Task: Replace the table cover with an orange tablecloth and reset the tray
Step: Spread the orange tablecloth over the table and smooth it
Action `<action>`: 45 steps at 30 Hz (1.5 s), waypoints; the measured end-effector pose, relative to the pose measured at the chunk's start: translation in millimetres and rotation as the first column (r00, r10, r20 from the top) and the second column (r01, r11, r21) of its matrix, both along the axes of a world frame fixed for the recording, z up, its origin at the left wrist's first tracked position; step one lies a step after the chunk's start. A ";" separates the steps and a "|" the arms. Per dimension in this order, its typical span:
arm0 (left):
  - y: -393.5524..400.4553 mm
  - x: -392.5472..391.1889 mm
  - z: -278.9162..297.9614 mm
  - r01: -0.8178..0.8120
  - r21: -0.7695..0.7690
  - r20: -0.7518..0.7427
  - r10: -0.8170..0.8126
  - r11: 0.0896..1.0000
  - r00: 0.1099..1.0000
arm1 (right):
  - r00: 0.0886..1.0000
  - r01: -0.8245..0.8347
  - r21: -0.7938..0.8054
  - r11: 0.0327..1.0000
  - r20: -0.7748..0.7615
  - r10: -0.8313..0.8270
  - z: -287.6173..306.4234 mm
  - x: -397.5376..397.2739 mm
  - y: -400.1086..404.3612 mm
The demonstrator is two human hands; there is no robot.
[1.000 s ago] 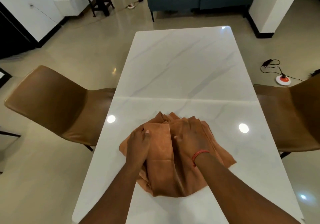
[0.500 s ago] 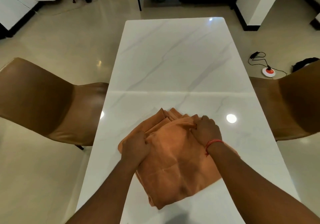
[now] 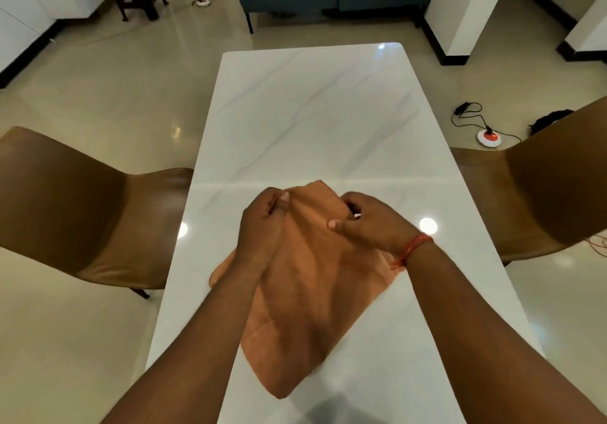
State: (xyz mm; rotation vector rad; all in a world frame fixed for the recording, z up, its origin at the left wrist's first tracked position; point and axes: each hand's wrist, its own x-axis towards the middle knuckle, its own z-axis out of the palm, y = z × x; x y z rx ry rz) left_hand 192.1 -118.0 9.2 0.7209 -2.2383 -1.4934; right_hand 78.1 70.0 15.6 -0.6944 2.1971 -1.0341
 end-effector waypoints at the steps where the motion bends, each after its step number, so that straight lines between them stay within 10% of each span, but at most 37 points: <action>1: -2.8 2.9 -1.8 -0.040 0.035 -0.014 0.041 0.999 0.999 | 0.999 -0.033 0.016 0.999 0.025 0.032 -5.1 -0.7 6.6; 8: -0.2 7.6 2.4 -0.033 0.093 0.054 0.028 0.995 0.998 | 0.996 0.012 -0.038 0.999 -0.087 -0.015 -18.4 19.8 1.2; 12: 8.5 1.5 26.2 0.241 -0.076 -0.023 -0.243 0.967 0.970 | 0.986 -0.083 -0.048 0.995 -0.147 0.075 2.8 30.8 -8.1; 17: 12.9 -9.9 50.9 0.609 -0.250 0.397 -0.494 0.753 0.774 | 0.974 -0.138 -0.056 0.989 -0.189 0.125 15.7 35.4 -6.3; 21: -0.7 -12.2 57.3 0.550 -0.363 0.458 -0.369 0.752 0.808 | 0.975 -0.075 0.029 0.997 -0.209 0.080 0.9 27.7 6.3; 32: -63.5 1.3 85.8 -0.105 -0.340 -0.006 0.110 0.935 0.994 | 0.978 -0.124 0.215 0.969 -0.139 0.156 56.0 -16.8 59.4; 35: -80.0 5.9 91.8 -0.181 -0.307 0.010 0.194 0.934 0.981 | 0.929 0.065 0.342 0.938 -0.364 0.069 72.8 -43.2 76.0; 39: -65.4 3.7 85.8 0.232 -0.220 0.355 -0.144 0.948 0.924 | 0.864 0.244 0.131 0.961 -0.480 -0.154 68.9 -50.6 59.5; 43: -35.0 5.9 75.6 0.624 -0.018 0.703 -0.434 0.781 0.564 | 0.788 0.291 -0.036 0.956 -0.557 -0.261 46.5 -38.4 22.7; 45: -22.0 4.4 72.7 0.422 0.179 0.450 -0.456 0.889 0.768 | 0.687 0.326 0.014 0.945 -0.691 -0.227 35.7 -20.4 3.5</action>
